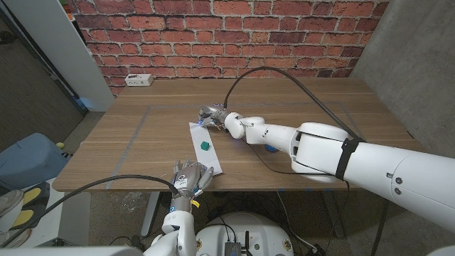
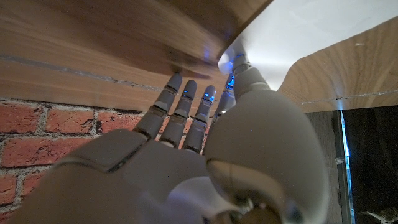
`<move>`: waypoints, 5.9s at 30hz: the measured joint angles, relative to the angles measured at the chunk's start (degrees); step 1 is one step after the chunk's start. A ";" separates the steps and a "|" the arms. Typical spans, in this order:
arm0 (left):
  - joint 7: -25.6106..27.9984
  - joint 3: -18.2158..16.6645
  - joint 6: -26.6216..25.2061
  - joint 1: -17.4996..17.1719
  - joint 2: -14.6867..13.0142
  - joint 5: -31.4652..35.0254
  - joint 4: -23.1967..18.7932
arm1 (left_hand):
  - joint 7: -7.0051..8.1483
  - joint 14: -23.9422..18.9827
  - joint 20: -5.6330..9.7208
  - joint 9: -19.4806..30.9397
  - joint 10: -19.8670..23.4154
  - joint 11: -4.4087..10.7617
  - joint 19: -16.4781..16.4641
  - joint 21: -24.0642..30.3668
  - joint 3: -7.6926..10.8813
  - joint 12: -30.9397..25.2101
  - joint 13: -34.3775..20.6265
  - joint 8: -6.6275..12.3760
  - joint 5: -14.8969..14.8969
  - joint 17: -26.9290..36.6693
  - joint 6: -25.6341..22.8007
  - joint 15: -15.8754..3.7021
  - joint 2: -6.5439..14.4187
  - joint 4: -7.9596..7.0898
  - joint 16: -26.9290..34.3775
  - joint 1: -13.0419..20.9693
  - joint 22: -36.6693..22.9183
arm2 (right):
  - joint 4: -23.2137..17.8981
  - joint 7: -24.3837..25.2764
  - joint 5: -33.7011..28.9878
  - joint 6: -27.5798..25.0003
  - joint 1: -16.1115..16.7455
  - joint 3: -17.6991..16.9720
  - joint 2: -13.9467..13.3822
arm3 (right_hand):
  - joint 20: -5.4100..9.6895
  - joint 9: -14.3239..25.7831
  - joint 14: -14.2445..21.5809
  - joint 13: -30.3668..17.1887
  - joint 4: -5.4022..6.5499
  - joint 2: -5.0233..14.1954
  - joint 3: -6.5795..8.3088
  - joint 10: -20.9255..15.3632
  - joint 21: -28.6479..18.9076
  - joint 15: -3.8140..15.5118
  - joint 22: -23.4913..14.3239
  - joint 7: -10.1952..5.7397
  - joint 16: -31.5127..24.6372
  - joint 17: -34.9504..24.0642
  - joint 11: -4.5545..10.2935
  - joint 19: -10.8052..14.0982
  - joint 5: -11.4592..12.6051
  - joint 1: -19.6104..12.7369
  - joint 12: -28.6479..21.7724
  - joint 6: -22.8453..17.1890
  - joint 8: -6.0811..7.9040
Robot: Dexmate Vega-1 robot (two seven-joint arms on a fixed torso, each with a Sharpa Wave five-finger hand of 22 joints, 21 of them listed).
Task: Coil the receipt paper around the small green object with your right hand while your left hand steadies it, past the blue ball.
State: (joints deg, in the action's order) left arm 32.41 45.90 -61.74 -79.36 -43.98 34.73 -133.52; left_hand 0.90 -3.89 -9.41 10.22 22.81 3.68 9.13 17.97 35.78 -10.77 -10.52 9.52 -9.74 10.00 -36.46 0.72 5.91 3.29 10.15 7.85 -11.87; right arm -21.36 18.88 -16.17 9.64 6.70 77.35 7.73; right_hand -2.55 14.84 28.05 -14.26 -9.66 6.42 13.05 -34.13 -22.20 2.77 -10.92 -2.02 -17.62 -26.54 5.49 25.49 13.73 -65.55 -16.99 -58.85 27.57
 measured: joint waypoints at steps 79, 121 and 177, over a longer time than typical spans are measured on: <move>-3.64 12.18 -15.95 19.11 -3.05 -14.98 -2.23 | 1.06 4.19 -0.61 -0.20 -2.09 -0.74 0.61 -0.89 -1.52 -0.66 0.02 0.68 -0.22 0.12 8.77 0.50 -1.90 -2.12 0.28 -5.05 -0.26 | -42.62 24.16 -22.18 -4.06 17.56 -8.95 -25.19 | -0.43 -0.43 1.22 -0.53 1.20 -1.24 1.53 -3.44 1.44 0.00 0.24 -0.58 2.60 1.86 2.09 -1.45 -0.43 0.03 0.35 -0.09 3.24; 7.21 5.84 9.31 7.91 -0.98 0.17 3.98 | -4.44 -30.99 1.84 0.72 17.12 -4.33 -15.85 6.73 0.49 -9.34 -3.18 8.53 -0.42 0.82 -7.87 -3.01 -1.52 0.14 6.82 -3.91 -1.02 | -56.67 20.45 -30.23 -11.99 25.83 -17.51 -30.25 | -0.52 -1.43 1.46 -1.05 1.25 -1.64 2.83 -3.74 2.09 -0.21 0.24 -0.68 3.44 2.38 2.40 -1.95 -0.49 0.43 1.12 0.01 4.11; -15.59 16.24 -15.06 19.33 2.09 6.29 2.35 | -3.98 -30.92 4.40 -0.20 15.56 -4.51 -18.72 11.03 1.55 -1.76 -0.27 0.74 -0.21 -0.15 -6.68 -3.68 -2.57 2.87 0.44 -4.37 -1.85 | -78.08 -11.64 -23.25 -15.97 34.56 -24.41 -39.89 | -2.59 -3.28 9.25 -3.06 1.77 -1.36 3.47 -10.86 3.81 0.94 0.11 -0.74 -2.86 -5.54 1.03 -4.64 -1.77 1.88 0.00 0.07 6.60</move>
State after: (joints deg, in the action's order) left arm 16.81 62.15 -76.80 -60.03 -41.89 41.03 -131.17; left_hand -3.08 -34.81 -5.01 10.02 38.37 -0.83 -9.58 29.00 37.34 -12.54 -10.79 10.26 -9.95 9.85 -43.14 -2.96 3.34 6.16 10.59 3.48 -13.72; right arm -99.45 7.24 -39.42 -6.33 41.26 52.94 -32.16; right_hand -5.14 11.56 37.31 -17.32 -7.90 5.06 16.53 -44.99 -18.39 3.70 -10.81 -2.76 -20.49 -32.09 6.52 20.84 11.97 -63.67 -16.99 -58.78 34.17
